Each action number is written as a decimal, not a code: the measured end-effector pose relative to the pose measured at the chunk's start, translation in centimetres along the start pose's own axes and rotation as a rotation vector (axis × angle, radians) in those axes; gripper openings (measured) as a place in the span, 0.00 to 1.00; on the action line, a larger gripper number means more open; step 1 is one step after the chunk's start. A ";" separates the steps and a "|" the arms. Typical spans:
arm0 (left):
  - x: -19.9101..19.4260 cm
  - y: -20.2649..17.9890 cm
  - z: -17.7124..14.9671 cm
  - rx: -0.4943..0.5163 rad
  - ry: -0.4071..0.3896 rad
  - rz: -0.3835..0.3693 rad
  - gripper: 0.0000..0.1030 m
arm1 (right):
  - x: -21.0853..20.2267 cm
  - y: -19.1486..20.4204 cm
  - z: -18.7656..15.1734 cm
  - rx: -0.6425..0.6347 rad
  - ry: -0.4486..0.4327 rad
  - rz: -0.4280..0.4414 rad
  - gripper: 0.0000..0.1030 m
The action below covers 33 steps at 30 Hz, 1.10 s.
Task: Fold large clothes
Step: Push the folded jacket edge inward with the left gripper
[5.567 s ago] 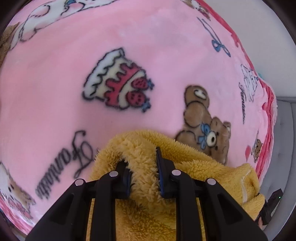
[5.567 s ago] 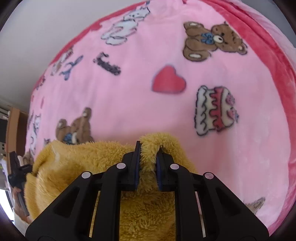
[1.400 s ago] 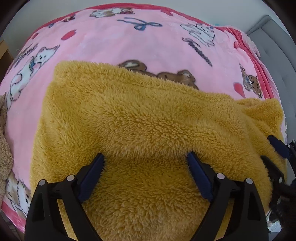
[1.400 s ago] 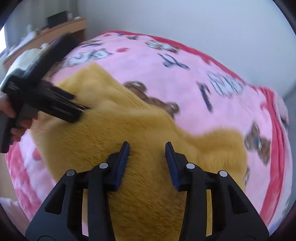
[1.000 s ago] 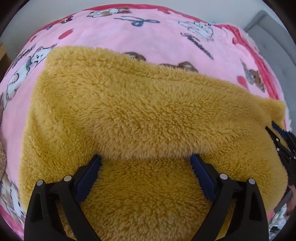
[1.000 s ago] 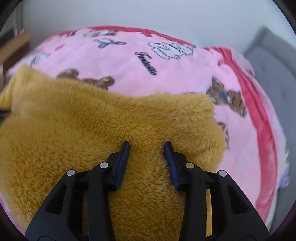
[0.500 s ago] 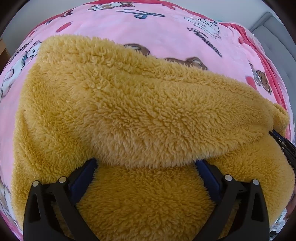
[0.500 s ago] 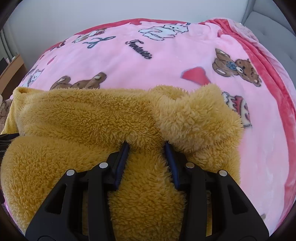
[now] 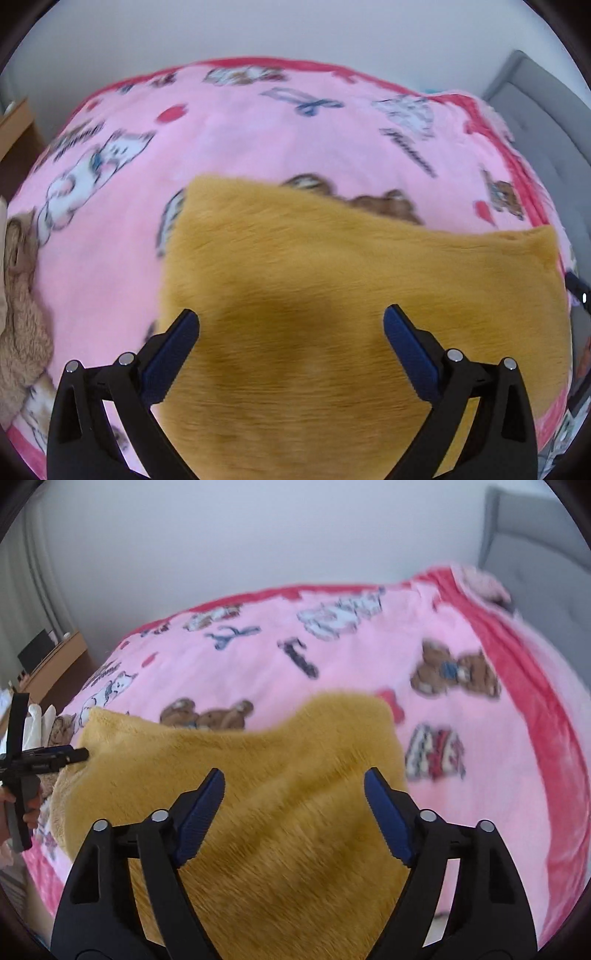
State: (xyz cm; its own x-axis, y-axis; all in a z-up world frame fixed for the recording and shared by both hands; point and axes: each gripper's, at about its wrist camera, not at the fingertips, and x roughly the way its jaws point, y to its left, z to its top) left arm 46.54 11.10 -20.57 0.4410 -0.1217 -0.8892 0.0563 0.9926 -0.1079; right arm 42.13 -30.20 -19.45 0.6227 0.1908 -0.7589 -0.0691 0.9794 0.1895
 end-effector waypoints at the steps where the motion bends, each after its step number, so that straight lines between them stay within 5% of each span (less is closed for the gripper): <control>1: 0.5 0.7 -0.2 -0.019 0.019 0.014 0.95 | 1.0 -0.3 -0.5 -0.001 0.043 -0.016 0.67; 6: 3.8 2.6 -2.0 -0.061 0.109 0.003 0.96 | 5.6 -1.5 -3.2 0.066 0.205 -0.003 0.68; 14: 6.3 4.8 -3.5 -0.162 0.163 -0.099 0.96 | 6.8 -2.3 -3.7 0.125 0.247 0.008 0.74; 18: 4.1 5.4 -2.9 -0.088 0.136 -0.127 0.96 | 4.2 -1.8 -1.4 0.063 0.194 0.023 0.78; 22: 2.5 7.7 -2.1 -0.031 0.144 -0.222 0.96 | 0.9 -2.0 0.5 0.041 0.128 0.029 0.88; 28: 4.8 14.4 -2.8 -0.214 0.238 -0.413 0.96 | -3.0 -1.0 1.7 0.124 0.075 0.050 0.89; 33: 6.1 15.7 -5.3 -0.248 0.251 -0.559 0.96 | -4.6 2.0 2.8 0.136 0.092 0.046 0.89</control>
State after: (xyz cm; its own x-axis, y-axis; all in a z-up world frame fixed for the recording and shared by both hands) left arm 45.34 25.98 -30.02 0.1819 -0.6441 -0.7430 -0.0054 0.7550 -0.6557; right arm 41.30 -29.32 -13.79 0.5468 0.2464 -0.8002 0.0141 0.9529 0.3030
